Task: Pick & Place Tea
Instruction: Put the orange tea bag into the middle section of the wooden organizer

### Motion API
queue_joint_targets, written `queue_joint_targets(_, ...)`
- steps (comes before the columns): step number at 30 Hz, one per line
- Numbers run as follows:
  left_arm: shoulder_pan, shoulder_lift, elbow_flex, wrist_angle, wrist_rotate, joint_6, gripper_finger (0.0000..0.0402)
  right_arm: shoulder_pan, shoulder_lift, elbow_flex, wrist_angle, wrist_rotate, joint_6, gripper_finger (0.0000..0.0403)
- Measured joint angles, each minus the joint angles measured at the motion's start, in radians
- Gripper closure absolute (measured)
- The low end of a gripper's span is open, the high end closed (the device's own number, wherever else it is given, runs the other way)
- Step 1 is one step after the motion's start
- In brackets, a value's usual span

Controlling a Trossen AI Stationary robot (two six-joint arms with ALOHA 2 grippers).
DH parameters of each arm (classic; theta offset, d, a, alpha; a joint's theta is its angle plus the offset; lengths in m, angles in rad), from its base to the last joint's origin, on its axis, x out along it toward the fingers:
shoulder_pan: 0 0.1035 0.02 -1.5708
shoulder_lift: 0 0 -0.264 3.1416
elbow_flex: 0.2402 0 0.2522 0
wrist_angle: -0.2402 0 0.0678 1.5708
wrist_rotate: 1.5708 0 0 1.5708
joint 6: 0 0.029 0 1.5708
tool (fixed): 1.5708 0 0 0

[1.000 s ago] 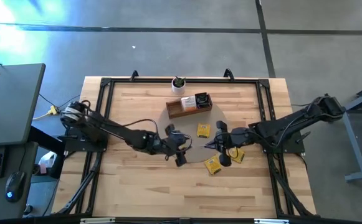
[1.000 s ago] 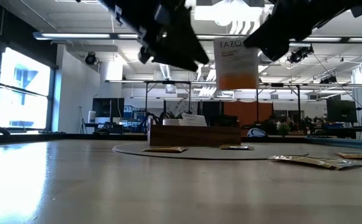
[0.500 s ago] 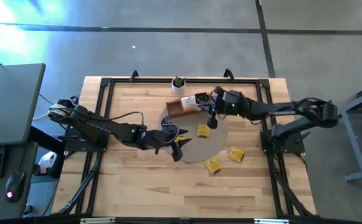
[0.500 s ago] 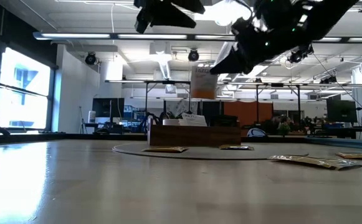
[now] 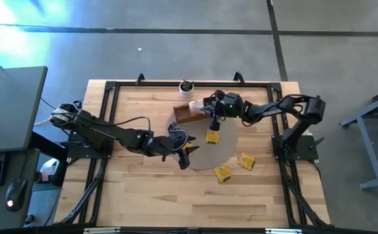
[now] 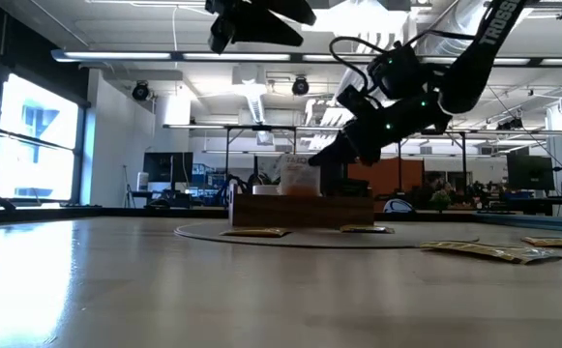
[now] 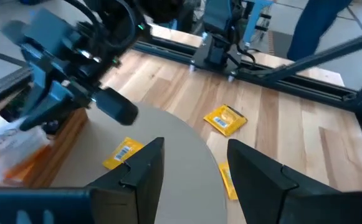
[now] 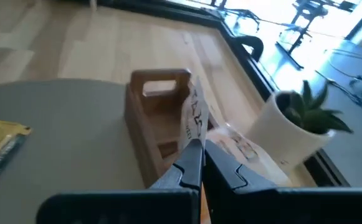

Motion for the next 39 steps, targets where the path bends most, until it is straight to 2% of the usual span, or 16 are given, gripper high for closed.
queue_joint_targets(4, 0.0, 0.0, 0.0, 0.0, 0.017, 0.0, 0.0229, 0.0, 0.006, 0.037, -0.013, -0.041, -0.007, 0.0403)
queue_joint_targets(8, 0.0, 0.0, 0.0, 0.0, 0.019, 0.0, 0.0229, -0.01, 0.006, 0.087, -0.11, 0.022, -0.017, 0.0403)
queue_joint_targets(16, 0.0, 0.0, 0.0, -0.002, 0.021, 0.0, 0.0229, -0.033, 0.006, 0.136, -0.269, 0.027, -0.006, 0.0403)
queue_joint_targets(23, 0.0, 0.0, 0.0, -0.024, 0.02, 0.0, 0.0229, -0.035, 0.006, 0.128, -0.304, 0.154, -0.047, 0.0397)
queue_joint_targets(28, 0.0, 0.0, 0.0, -0.025, 0.02, 0.0, 0.0229, -0.041, 0.006, 0.128, -0.301, 0.128, -0.074, 0.0388)
queue_joint_targets(32, 0.001, 0.0, 0.0, -0.026, 0.02, 0.045, 0.0229, -0.041, 0.006, 0.128, -0.353, 0.102, -0.181, 0.0374)
queue_joint_targets(39, 0.001, 0.0, 0.0, -0.027, 0.019, 0.064, 0.0229, -0.041, 0.006, 0.128, -0.325, 0.099, -0.186, 0.0319)
